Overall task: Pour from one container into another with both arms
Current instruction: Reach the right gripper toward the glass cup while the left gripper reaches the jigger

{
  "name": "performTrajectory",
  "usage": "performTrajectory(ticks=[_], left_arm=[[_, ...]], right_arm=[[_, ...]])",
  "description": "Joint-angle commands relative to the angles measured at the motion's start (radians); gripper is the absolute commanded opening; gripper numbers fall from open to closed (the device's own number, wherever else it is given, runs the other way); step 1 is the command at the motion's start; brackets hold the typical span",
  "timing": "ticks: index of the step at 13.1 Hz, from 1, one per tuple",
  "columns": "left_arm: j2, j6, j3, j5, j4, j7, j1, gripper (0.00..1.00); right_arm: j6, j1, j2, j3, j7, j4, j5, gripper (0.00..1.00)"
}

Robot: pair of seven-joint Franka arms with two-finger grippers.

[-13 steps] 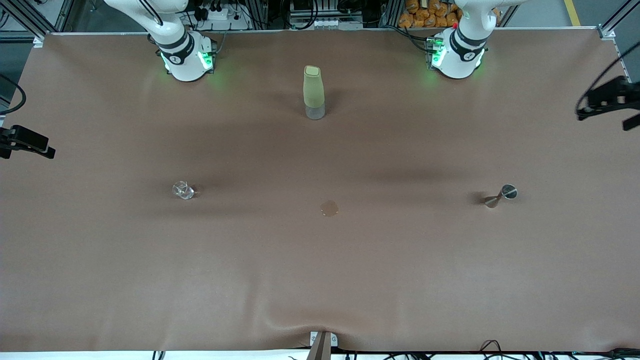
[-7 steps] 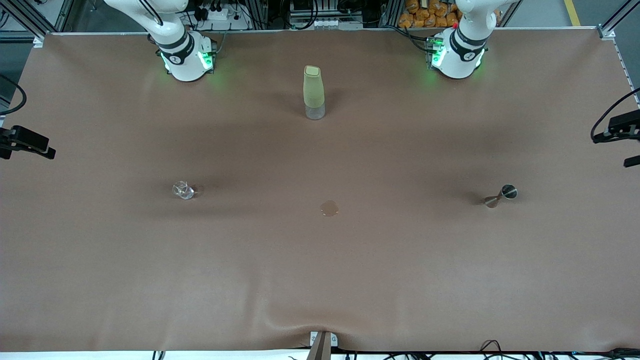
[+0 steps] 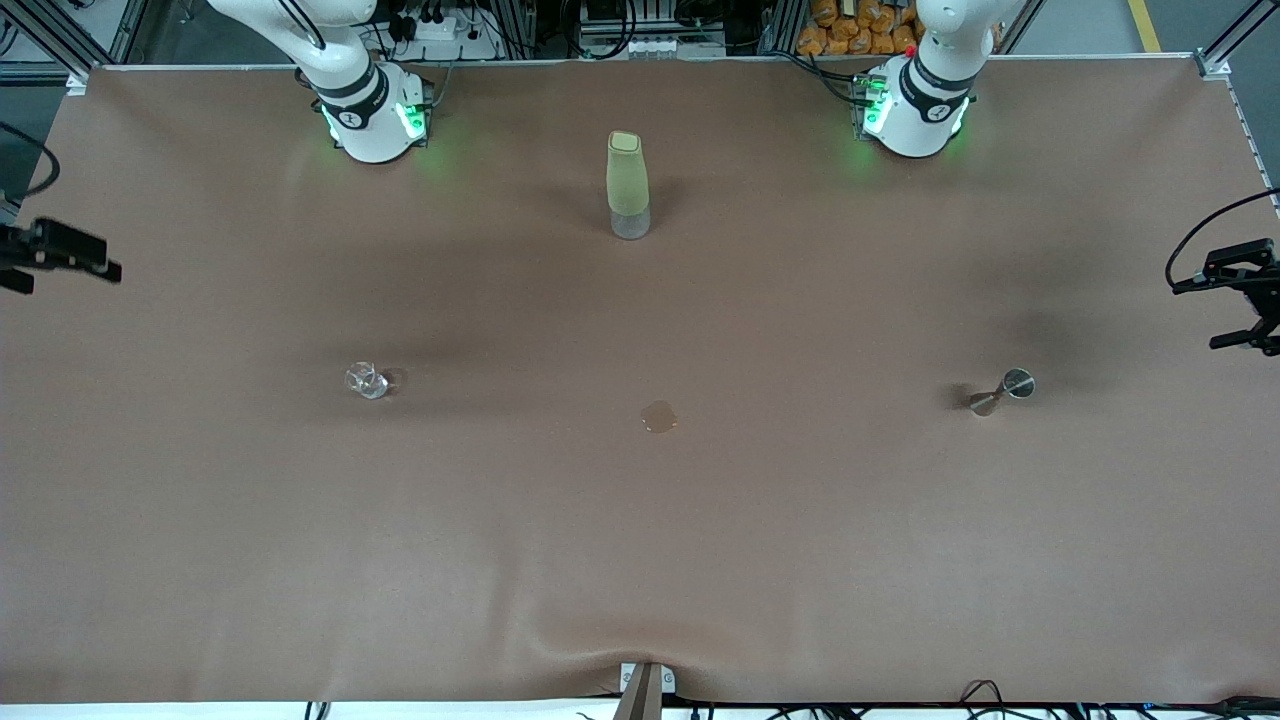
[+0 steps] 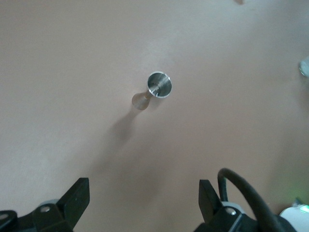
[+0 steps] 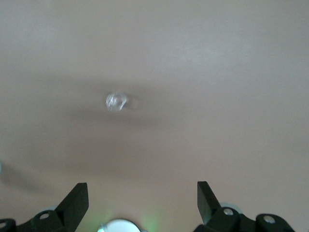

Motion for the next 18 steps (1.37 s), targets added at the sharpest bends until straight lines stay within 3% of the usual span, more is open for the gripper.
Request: performTrajectory(ticks=[1, 5, 9, 13, 15, 18], left_arm=[[0.113, 0.011, -0.008, -0.100, 0.014, 0.244, 0.054, 1.00], [0.241, -0.030, -0.017, -0.282, 0.014, 0.640, 0.056, 1.00], [0.373, -0.033, -0.042, -0.329, 0.043, 1.003, 0.052, 1.00], [0.417, -0.078, -0.042, -0.383, 0.042, 1.145, 0.067, 1.00], [0.466, -0.136, -0.040, -0.447, 0.043, 1.265, 0.067, 0.86], [0.526, -0.138, -0.040, -0.516, 0.046, 1.224, 0.055, 0.85]], right_arm=[[-0.032, -0.019, -0.063, 0.002, -0.207, -0.041, -0.013, 1.00], [0.044, -0.052, -0.169, -0.009, -0.604, -0.184, -0.002, 1.00], [0.129, -0.041, -0.215, -0.065, -0.931, -0.282, 0.021, 1.00], [0.229, -0.024, -0.213, -0.076, -1.284, -0.321, 0.034, 1.00], [0.249, -0.026, -0.201, -0.114, -1.379, -0.351, 0.125, 1.00], [0.289, -0.029, -0.175, -0.185, -1.499, -0.451, 0.299, 1.00]])
